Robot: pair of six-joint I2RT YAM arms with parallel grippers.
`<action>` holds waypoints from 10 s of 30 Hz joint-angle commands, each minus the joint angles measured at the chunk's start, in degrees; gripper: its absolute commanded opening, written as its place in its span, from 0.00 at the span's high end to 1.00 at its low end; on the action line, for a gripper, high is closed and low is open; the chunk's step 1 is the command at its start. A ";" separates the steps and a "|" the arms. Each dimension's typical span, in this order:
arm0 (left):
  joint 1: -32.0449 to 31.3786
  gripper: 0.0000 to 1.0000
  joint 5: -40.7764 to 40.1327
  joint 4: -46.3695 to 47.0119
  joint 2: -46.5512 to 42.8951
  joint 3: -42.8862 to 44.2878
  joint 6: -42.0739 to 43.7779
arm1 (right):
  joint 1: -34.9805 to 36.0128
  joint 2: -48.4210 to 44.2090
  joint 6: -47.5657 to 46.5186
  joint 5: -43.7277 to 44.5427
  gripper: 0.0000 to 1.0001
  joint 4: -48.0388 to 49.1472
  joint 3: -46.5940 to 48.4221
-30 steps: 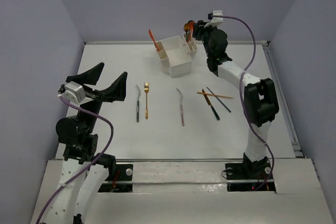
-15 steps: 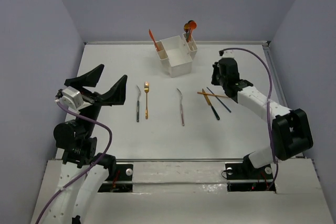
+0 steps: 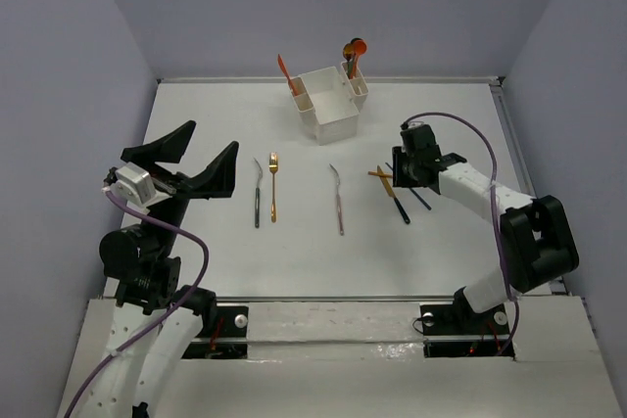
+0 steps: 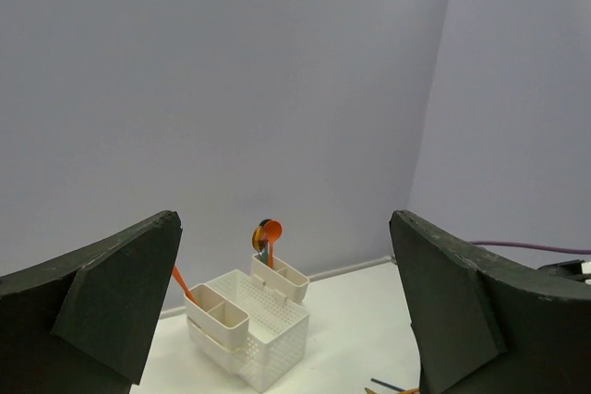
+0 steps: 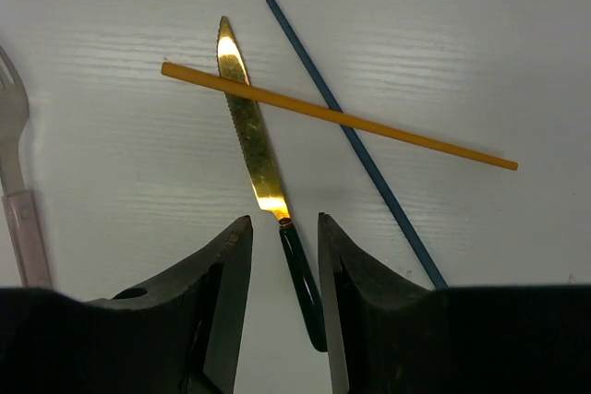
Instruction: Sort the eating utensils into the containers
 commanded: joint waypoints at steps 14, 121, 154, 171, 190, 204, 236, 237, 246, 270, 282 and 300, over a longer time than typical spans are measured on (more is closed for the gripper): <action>-0.91 0.01 0.48 3.04 -0.67 1.49 0.19 | -0.23 11.43 -3.74 -4.04 0.45 2.41 8.74; -0.91 0.01 0.39 3.04 -0.05 1.67 0.19 | 7.15 25.11 5.13 -22.69 1.00 59.36 40.08; -1.43 0.01 0.56 3.04 0.83 1.76 0.54 | 9.44 43.96 -9.55 -19.61 0.96 52.42 53.84; -1.43 0.01 0.65 3.04 0.74 1.58 0.27 | 9.97 23.76 -9.55 -16.10 0.58 53.84 30.76; -1.96 0.01 0.48 3.04 -0.93 1.49 0.27 | -6.65 7.21 -1.55 0.17 0.62 2.25 5.41; -1.96 0.01 0.65 3.04 -1.11 1.58 0.19 | -7.79 18.02 -5.25 -3.35 0.48 -5.93 9.80; -1.96 0.01 0.65 3.04 -0.85 1.58 0.10 | -2.70 1.86 -4.28 -11.43 1.00 17.77 12.87; -1.96 0.01 0.65 3.04 -0.67 1.58 0.19 | -1.30 1.77 -3.93 -11.52 1.00 23.28 13.31; -1.96 0.01 0.48 3.04 0.21 1.58 0.27 | 11.81 17.30 -8.05 -10.11 1.00 48.62 29.99; -1.96 0.01 0.30 3.04 1.70 1.84 0.54 | 12.34 49.14 -16.76 -10.82 1.00 47.32 64.30; -1.96 0.01 0.39 3.04 1.62 1.67 0.54 | 12.34 43.43 -17.38 -10.90 0.61 53.39 52.52; -1.43 0.01 0.83 3.04 0.30 1.58 0.36 | 12.34 12.78 -8.08 3.39 0.60 19.98 23.44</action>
